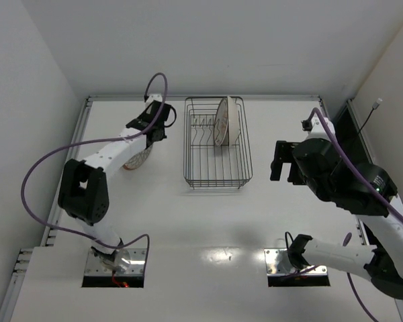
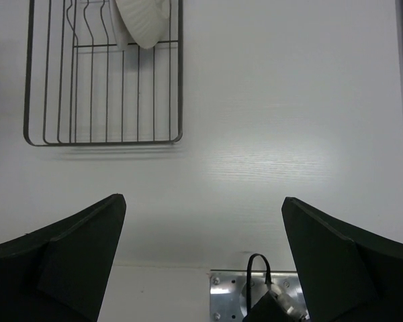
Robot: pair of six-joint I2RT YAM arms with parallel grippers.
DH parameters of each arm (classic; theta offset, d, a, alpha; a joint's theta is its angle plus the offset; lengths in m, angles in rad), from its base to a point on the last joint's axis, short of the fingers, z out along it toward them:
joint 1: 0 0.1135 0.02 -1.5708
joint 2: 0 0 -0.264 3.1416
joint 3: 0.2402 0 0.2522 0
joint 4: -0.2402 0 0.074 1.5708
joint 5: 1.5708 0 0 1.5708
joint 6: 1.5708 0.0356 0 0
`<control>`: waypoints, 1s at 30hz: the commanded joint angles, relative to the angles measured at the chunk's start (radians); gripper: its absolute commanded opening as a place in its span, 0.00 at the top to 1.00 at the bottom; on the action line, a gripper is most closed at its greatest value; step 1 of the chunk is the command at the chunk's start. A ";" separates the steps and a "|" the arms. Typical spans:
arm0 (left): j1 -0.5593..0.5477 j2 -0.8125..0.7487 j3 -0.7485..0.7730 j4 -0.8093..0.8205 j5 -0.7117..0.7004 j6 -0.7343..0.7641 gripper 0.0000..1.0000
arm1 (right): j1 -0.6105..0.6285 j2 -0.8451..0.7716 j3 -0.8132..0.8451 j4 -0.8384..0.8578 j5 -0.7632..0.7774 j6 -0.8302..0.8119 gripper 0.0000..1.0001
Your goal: Load the plates into the dish rack
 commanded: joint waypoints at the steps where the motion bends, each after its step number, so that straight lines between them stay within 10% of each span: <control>1: 0.002 -0.140 0.034 0.054 0.050 0.037 1.00 | -0.002 -0.034 -0.049 -0.014 0.038 0.028 0.00; 13: 0.020 -0.350 0.180 0.254 0.439 0.034 1.00 | -0.002 -0.165 -0.269 0.022 0.084 0.084 0.00; 21: 0.041 -0.333 0.136 0.734 0.939 -0.165 1.00 | -0.002 -0.304 -0.483 0.173 0.112 0.117 0.00; 30: 0.052 -0.246 -0.074 1.325 1.061 -0.509 1.00 | 0.008 -0.300 -0.543 0.244 0.135 0.107 0.00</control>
